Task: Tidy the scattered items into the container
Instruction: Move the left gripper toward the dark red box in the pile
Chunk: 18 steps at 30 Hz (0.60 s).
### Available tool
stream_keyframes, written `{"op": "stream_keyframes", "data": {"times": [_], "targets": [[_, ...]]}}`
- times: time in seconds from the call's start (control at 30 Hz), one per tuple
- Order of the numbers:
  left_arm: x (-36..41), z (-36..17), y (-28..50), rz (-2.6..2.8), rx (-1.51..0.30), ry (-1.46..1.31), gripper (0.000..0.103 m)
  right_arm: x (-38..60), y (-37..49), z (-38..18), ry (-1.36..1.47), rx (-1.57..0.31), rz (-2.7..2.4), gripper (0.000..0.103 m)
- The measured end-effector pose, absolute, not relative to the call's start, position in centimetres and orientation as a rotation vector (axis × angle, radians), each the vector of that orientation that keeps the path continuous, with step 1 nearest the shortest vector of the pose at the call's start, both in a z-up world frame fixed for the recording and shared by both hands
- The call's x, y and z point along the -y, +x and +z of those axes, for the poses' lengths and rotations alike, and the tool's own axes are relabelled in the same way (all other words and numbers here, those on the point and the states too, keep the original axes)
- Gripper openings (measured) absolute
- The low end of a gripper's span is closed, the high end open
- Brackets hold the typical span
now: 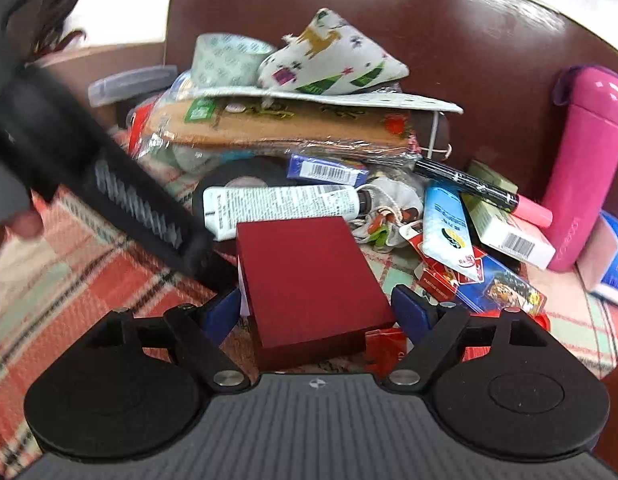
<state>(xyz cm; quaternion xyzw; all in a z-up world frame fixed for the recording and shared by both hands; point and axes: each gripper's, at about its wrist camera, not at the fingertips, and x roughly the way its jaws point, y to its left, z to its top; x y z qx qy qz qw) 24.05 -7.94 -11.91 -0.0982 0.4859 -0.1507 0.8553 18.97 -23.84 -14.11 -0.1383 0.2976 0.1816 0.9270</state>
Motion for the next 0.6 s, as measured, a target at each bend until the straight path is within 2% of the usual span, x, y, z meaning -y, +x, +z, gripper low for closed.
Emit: {"op": "stream_keyframes", "data": {"times": [0.33,0.6], "targets": [[4.9,-11.6,21.2,-0.307,-1.044,-0.243,0.062,22.1,16.2,-13.2,-0.292,-0.639,0.444,0.075],[0.5,-11.1,16.4,-0.308,-1.049,-0.238,0.063,17.9,10.4,-12.6,-0.323,-0.624,0.598,0.075]]}}
